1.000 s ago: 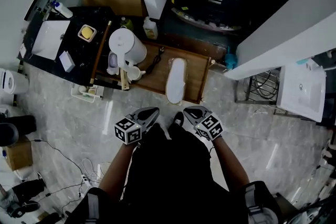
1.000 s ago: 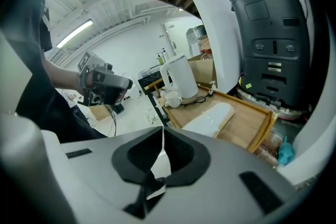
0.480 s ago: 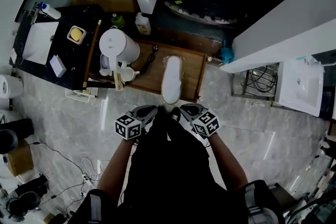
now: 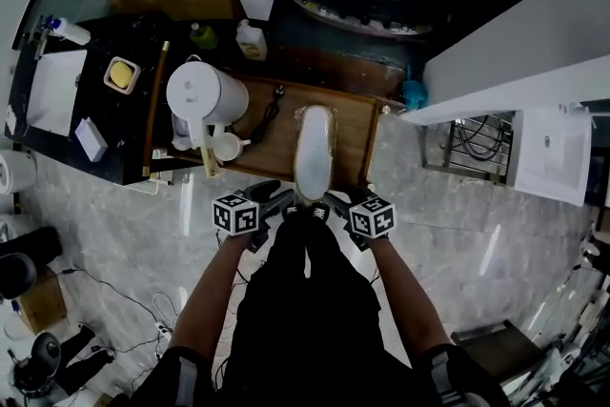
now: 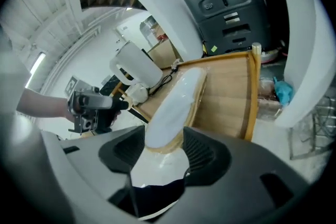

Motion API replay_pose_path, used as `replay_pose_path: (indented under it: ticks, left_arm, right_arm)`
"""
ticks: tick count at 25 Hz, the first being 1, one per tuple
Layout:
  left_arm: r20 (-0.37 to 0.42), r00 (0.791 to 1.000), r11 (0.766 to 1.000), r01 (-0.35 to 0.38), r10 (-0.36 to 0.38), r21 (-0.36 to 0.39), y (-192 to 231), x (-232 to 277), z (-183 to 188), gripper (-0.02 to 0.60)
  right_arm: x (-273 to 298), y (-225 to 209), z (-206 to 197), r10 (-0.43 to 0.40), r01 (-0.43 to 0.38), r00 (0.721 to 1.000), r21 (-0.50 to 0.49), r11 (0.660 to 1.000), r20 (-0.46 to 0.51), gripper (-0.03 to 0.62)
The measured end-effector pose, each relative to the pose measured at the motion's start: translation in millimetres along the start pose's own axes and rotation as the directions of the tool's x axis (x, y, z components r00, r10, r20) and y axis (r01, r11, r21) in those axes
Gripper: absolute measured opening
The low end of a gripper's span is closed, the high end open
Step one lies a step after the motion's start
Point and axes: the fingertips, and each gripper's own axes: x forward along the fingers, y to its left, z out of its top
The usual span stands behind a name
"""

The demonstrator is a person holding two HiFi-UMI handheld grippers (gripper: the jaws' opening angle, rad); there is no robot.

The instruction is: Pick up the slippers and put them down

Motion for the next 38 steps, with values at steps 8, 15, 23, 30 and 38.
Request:
replay_pose_path:
  ticks: [8, 15, 23, 30, 38]
  left_arm:
    - [-0.174, 0.985, 1.0, 0.015, -0.015, -0.003, 43, 53, -2, 0.284]
    - [-0.309, 0.951, 0.999, -0.031, 0.026, -0.01, 73, 78, -11, 0.283]
    - [-0.358, 0.93, 0.991, 0.045, -0.088, -0.129, 58, 95, -14, 0.282]
    - [-0.298, 0.948, 0.989, 0.079, -0.114, -0.128, 49, 78, -12, 0.237]
    - [-0.19, 0.963, 0.982, 0.18, -0.189, -0.063, 10, 35, 19, 0.145]
  right_arm:
    - [34, -33, 13, -0.029, 0.028, 1.0, 0.157, 0.987, 0.005, 0.249]
    - [53, -34, 8, 0.007, 0.003, 0.999, 0.207, 0.978, -0.046, 0.249]
    - [60, -23, 8, 0.082, -0.073, 0.996, 0.269, 0.96, -0.022, 0.203]
    - [49, -9, 8, 0.117, -0.114, 0.993, 0.253, 0.961, 0.004, 0.164]
    - [15, 28, 35, 0.209, -0.224, 0.973, 0.2, 0.954, 0.096, 0.147]
